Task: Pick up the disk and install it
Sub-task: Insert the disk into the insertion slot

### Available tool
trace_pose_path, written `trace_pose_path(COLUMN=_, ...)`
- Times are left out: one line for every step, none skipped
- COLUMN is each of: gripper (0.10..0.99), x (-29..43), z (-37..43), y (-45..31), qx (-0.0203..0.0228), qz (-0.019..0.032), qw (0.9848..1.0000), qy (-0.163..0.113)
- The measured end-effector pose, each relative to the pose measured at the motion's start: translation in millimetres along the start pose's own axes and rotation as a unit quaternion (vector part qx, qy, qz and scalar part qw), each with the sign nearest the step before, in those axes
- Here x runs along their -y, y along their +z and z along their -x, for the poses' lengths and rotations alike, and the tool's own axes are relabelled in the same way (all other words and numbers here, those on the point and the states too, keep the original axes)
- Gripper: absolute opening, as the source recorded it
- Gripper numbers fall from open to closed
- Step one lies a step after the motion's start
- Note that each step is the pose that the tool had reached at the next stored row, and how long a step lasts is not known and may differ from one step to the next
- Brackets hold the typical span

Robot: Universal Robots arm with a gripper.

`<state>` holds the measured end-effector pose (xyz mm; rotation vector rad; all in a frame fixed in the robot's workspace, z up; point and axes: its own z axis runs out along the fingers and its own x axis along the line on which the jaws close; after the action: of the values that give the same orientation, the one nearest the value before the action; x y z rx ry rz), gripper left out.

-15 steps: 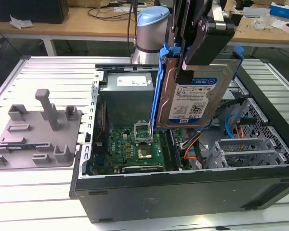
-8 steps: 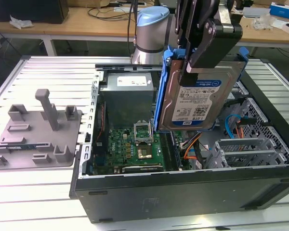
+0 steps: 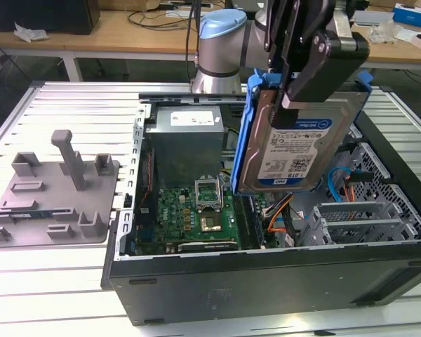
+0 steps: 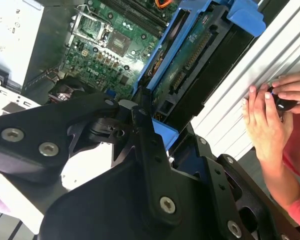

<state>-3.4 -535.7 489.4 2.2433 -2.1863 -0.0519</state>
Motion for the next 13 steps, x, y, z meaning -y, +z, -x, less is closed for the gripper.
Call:
trace_pose_path(gripper=0.365, x=2.6, z=-0.4, y=-0.1, qx=0.0000, qz=0.0000, qw=1.0000, qy=0.000)
trace_pose_path(gripper=0.365, x=4.3, z=-0.7, y=-0.1, qx=0.0000, qz=0.0000, qw=1.0000, qy=0.000)
trace_pose_path(gripper=0.365, x=6.1, z=-1.0, y=-0.2, qx=0.0000, qz=0.0000, qw=1.0000, qy=0.000)
trace_pose_path(gripper=0.365, x=8.6, z=-1.5, y=-0.2, qx=0.0000, qz=0.0000, qw=1.0000, qy=0.000)
trace_pose_path(gripper=0.365, x=10.5, z=-1.8, y=-0.3, qx=0.0000, qz=0.0000, qw=1.0000, qy=0.000)
trace_pose_path(gripper=0.365, x=14.3, z=-2.6, y=-0.4, qx=0.0000, qz=0.0000, qw=1.0000, qy=0.000)
trace_pose_path(gripper=0.365, x=18.4, z=-3.4, y=-0.6, qx=0.0000, qz=0.0000, qw=1.0000, qy=0.000)
trace_pose_path(gripper=0.365, x=23.4, z=-4.4, y=-0.7, qx=0.0000, qz=0.0000, qw=1.0000, qy=0.000)
trace_pose_path(gripper=0.365, x=27.0, z=-5.2, y=-0.9, qx=0.0000, qz=0.0000, qw=1.0000, qy=0.000)
trace_pose_path(gripper=0.365, x=29.4, z=-5.6, y=-0.9, qx=0.0000, qz=0.0000, qw=1.0000, qy=0.000)
trace_pose_path(gripper=0.365, x=33.0, z=-6.4, y=-1.0, qx=0.0000, qz=0.0000, qw=1.0000, qy=0.000)
trace_pose_path(gripper=0.365, x=35.8, z=-7.1, y=-1.1, qx=0.0000, qz=0.0000, qw=1.0000, qy=0.000)
trace_pose_path(gripper=0.365, x=40.2, z=-8.0, y=-1.3, qx=0.0000, qz=0.0000, qw=1.0000, qy=0.000)
